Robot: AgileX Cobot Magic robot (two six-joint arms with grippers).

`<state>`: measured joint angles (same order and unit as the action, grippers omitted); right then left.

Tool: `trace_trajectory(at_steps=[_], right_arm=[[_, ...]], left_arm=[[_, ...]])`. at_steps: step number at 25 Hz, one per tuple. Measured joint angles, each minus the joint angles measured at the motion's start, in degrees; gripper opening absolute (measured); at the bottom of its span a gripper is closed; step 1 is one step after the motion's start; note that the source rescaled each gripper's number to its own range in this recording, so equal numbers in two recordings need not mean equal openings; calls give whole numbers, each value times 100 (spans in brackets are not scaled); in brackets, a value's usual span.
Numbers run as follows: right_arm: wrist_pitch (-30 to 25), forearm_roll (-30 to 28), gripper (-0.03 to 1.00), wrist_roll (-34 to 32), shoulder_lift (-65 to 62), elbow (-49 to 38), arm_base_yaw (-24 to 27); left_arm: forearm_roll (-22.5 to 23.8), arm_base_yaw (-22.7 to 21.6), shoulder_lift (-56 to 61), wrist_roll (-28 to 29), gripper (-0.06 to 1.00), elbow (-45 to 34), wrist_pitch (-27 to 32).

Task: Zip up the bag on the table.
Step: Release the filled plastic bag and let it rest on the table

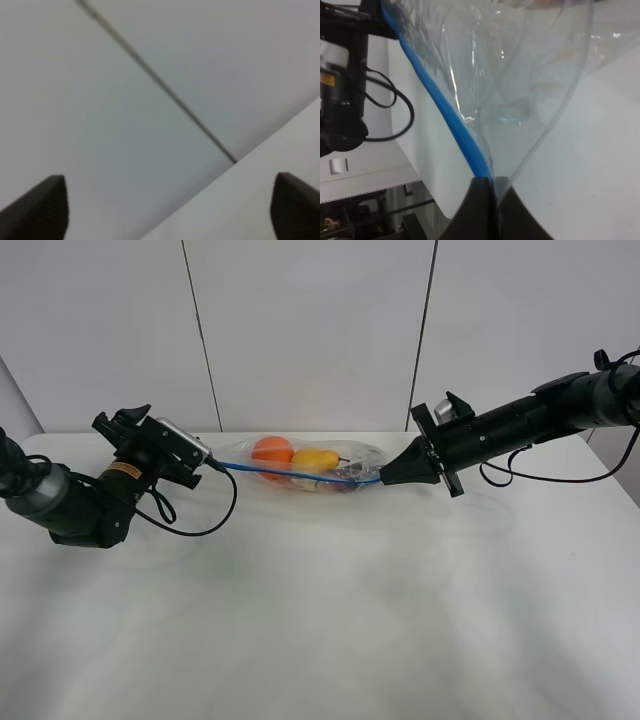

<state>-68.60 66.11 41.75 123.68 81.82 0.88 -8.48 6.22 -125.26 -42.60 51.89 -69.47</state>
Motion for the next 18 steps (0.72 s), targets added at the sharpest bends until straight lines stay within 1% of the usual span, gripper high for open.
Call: trace_trajectory(at_steps=[3, 6, 7, 10, 12, 14, 17, 18], right_arm=[[-1, 0, 0, -6, 0, 0, 0], [-1, 0, 0, -11, 0, 0, 0], [-1, 0, 0, -11, 0, 0, 0], [-6, -6, 0, -12, 0, 0, 0], [-6, -6, 0, -12, 0, 0, 0], [-6, -6, 0, -18, 0, 0, 0], [-6, -10, 0, -18, 0, 0, 0], [-6, -10, 0, -18, 0, 0, 0]], left_arm=[[-594, 0, 0, 416, 99, 0, 0], [-1095, 0, 10, 1202, 100, 0, 76], [-1187, 0, 33, 1368, 100, 0, 196], [-1270, 0, 232, 1608, 100, 31, 997], [-1282, 0, 446, 1679, 100, 163, 1795], [-1282, -19, 713, 1725, 100, 379, 2762], [-1282, -147, 986, 1752, 100, 926, 4620], [-1282, -216, 1035, 1760, 100, 1168, 5330]])
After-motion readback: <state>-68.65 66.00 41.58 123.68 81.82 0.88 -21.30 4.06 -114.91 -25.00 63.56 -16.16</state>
